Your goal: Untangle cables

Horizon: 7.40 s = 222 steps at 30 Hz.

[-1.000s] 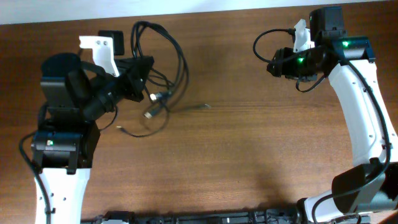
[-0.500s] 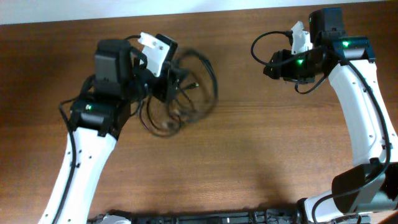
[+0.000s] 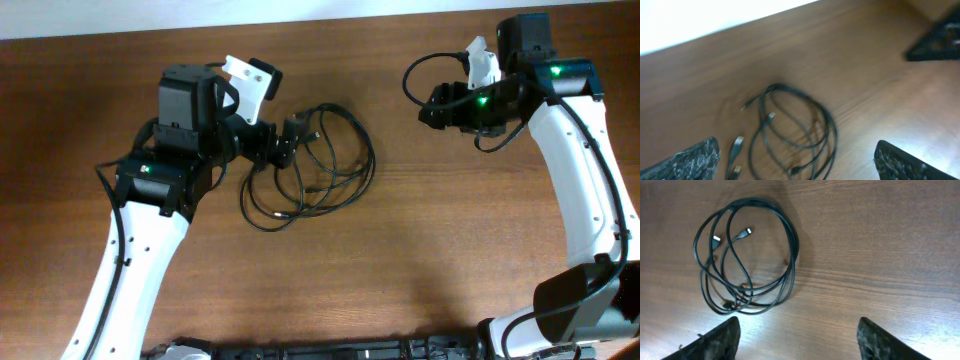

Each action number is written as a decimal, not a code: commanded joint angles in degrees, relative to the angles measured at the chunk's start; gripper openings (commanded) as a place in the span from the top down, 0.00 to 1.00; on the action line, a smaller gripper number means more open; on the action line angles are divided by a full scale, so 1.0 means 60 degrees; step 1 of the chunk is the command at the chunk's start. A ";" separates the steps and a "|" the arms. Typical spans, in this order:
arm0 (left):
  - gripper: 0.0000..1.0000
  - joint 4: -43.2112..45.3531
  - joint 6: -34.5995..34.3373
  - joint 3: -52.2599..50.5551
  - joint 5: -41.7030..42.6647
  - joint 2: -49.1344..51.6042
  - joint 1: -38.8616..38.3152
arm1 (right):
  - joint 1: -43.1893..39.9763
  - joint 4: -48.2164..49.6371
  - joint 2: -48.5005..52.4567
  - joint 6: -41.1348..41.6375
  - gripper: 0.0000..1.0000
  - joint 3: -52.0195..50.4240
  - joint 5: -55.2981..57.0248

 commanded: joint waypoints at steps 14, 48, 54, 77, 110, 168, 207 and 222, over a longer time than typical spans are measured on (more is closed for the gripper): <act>0.01 -0.1286 -0.2503 0.0211 -0.4346 0.0004 0.0022 | 0.1712 0.1610 0.0820 -0.0011 0.24 0.0084 -0.0233; 0.01 -0.1384 -0.2499 0.0211 -0.4342 0.0004 0.0022 | 0.4062 0.4736 0.4965 0.0164 0.96 0.0076 0.0047; 0.01 -0.1388 -0.2499 0.0211 -0.4342 0.0004 0.0022 | 0.3581 0.3410 0.4415 -0.0197 0.96 0.0674 0.0273; 0.01 -0.1388 -0.2499 0.0211 -0.4342 0.0004 0.0022 | 0.3187 0.1774 -0.1647 -0.0528 0.96 0.3639 0.0310; 0.01 -0.1453 -0.2499 0.0211 -0.1439 0.1096 -0.0004 | 0.3107 0.2532 -0.2109 -0.1614 0.96 0.7308 0.1800; 0.01 -0.2452 -0.2430 0.0211 -0.0798 0.1093 -0.0004 | 0.2280 0.5235 -0.0153 -0.6743 0.96 0.8797 1.0969; 0.01 -0.2452 -0.2430 0.0211 -0.0798 0.1093 0.0004 | -0.9515 -0.0692 0.2583 0.0433 0.96 0.7257 0.5227; 0.01 -0.2452 -0.2430 0.0211 -0.0798 0.1093 0.0004 | -1.0757 0.0237 0.2583 0.0441 0.96 0.3694 0.4076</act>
